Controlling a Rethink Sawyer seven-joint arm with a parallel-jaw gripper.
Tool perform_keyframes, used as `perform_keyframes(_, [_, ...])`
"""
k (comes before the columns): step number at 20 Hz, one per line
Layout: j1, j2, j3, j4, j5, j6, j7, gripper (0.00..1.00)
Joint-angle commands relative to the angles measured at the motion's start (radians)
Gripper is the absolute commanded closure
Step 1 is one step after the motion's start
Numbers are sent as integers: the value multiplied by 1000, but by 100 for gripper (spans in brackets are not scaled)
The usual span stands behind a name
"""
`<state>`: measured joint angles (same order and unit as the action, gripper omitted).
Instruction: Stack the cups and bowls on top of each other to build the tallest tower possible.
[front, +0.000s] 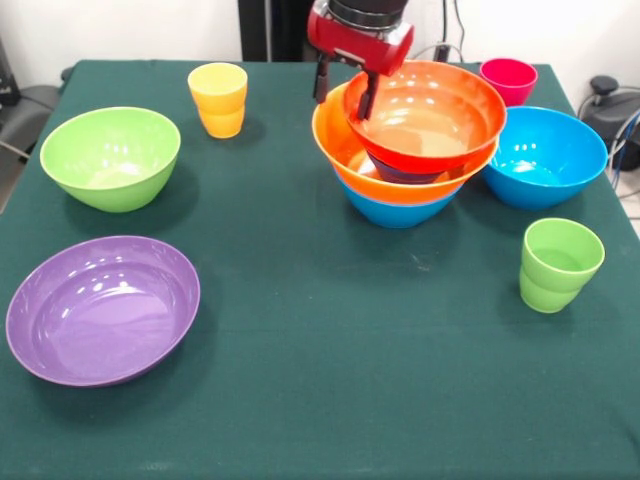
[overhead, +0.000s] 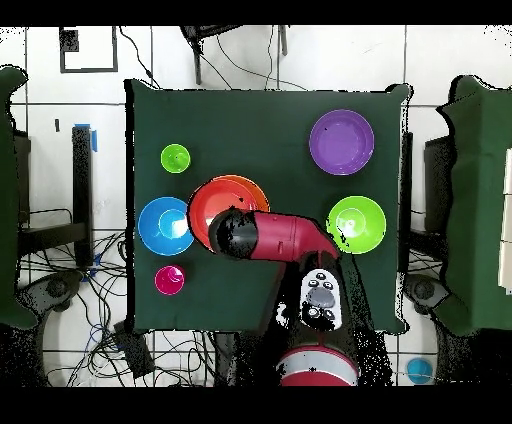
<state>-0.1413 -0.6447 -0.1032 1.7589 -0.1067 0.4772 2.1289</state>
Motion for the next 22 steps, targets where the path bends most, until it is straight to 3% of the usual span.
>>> perform_keyframes(1, [-30,-32,91,33,-61,104,-76,0])
perform_keyframes(22, [-11,-5,90,-8,-62,124,-55,0])
